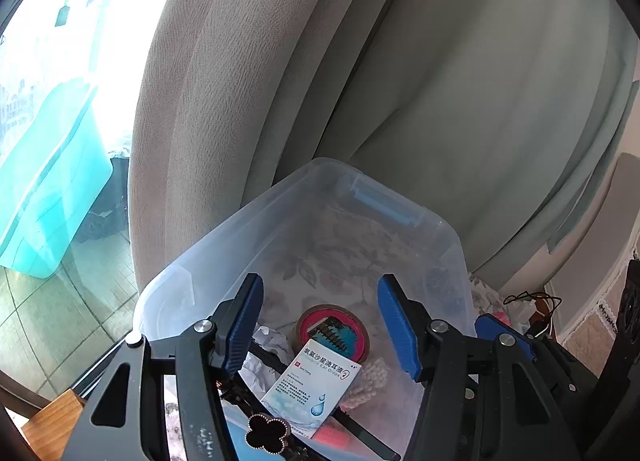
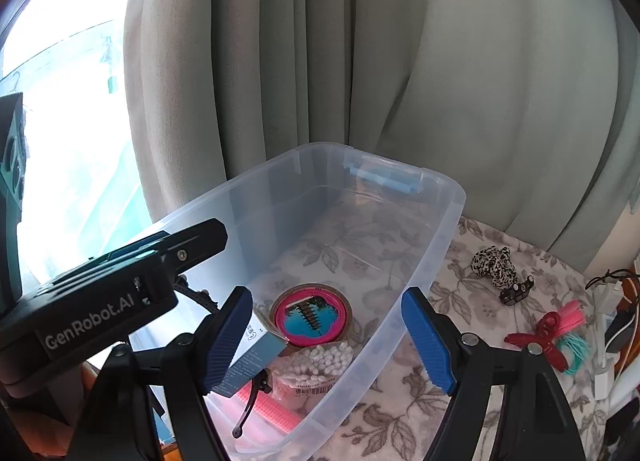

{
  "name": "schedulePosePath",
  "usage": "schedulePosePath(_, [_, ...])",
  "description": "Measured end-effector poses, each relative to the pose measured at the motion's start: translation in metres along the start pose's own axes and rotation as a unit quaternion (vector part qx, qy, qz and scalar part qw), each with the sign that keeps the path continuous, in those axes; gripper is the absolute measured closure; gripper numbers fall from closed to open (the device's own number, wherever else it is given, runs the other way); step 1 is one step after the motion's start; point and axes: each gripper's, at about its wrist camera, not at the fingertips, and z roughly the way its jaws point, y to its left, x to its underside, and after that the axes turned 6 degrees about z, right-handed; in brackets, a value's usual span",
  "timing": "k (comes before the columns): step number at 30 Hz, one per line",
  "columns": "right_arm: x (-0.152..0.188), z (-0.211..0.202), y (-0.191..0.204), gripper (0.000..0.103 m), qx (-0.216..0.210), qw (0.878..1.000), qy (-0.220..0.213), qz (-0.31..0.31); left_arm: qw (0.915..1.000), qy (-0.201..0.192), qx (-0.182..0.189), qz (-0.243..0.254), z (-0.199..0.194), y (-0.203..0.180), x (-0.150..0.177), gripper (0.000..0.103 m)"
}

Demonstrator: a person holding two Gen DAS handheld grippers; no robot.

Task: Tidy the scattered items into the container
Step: 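Open both tools to drop the medicine box and mirror into the box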

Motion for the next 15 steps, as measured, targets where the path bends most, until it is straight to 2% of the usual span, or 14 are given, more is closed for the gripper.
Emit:
schedulePosePath(9, [-0.001,-0.009,0.002,0.022,0.002,1.0,-0.006,-0.003,1.0,0.009,0.0,0.0,-0.008,-0.016,0.011,0.041])
schedulePosePath(15, [-0.002,-0.021,-0.003,0.022,0.004,1.0,-0.016,0.004,0.9999,0.016,0.004,-0.002,-0.018,-0.03,0.019,0.033])
